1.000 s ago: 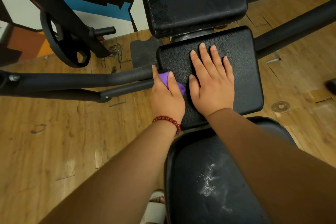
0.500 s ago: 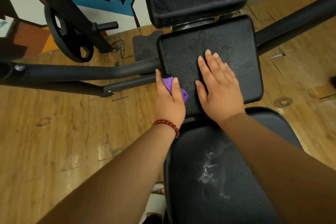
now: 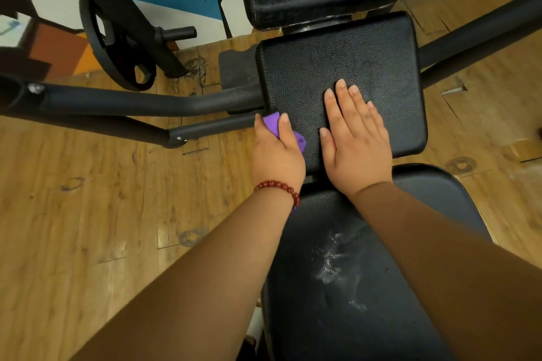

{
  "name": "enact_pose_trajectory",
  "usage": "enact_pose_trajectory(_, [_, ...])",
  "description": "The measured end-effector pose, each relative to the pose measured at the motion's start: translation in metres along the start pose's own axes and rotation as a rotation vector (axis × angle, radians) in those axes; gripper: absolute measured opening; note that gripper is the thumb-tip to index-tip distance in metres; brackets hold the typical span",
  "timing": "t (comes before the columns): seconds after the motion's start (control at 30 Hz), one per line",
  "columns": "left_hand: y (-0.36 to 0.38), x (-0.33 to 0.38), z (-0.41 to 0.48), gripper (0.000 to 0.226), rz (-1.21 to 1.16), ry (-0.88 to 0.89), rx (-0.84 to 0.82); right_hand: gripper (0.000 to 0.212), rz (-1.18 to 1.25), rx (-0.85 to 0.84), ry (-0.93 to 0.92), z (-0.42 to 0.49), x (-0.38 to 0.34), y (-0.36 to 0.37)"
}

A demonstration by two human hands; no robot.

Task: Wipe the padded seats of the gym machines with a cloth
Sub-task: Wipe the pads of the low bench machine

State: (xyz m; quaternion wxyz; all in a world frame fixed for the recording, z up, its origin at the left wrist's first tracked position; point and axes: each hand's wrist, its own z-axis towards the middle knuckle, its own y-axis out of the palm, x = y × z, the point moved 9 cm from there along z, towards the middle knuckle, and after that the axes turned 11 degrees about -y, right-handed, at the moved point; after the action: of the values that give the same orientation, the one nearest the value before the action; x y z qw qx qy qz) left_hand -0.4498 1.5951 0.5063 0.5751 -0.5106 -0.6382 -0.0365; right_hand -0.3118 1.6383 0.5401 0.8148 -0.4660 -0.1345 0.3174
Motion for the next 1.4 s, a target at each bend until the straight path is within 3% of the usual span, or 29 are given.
enact_pose_trajectory(0.2, [-0.003, -0.001, -0.007, 0.056, 0.052, 0.036, 0.095, 0.053, 0.004, 0.008, -0.004, -0.001, 0.000, 0.001])
enact_pose_trajectory(0.53, [-0.001, -0.024, -0.047, 0.060, 0.450, 0.090, -0.003, 0.056, 0.123, -0.114, -0.021, -0.003, 0.002, -0.001])
enact_pose_trajectory(0.67, [-0.008, -0.018, -0.071, 0.059, 0.454, 0.327, -0.103, 0.056, 0.221, -0.150, 0.012, -0.027, 0.007, -0.012])
enact_pose_trajectory(0.73, [0.002, -0.028, -0.083, 0.061, 0.589, 0.443, -0.139, 0.055, 0.196, -0.158, 0.014, -0.053, 0.007, -0.016])
enact_pose_trajectory(0.87, [0.016, -0.048, -0.096, 0.059, 0.814, 0.622, 0.023, 0.056, 0.116, -0.259, -0.001, -0.100, 0.010, -0.012])
enact_pose_trajectory(1.03, [0.017, -0.050, -0.103, 0.061, 0.793, 0.781, 0.069, 0.058, 0.039, -0.273, -0.011, -0.119, 0.009, -0.009])
enact_pose_trajectory(1.17, [0.010, -0.050, -0.099, 0.050, 0.609, 0.746, 0.076, 0.057, -0.012, -0.243, -0.019, -0.120, 0.007, -0.007])
enact_pose_trajectory(1.3, [0.008, -0.051, -0.081, 0.083, 0.507, 0.427, 0.085, 0.056, -0.044, -0.219, -0.029, -0.121, 0.005, -0.007])
enact_pose_trajectory(1.4, [0.017, -0.051, -0.074, 0.081, 0.525, 0.364, 0.030, 0.056, -0.061, -0.207, -0.027, -0.122, 0.005, -0.007])
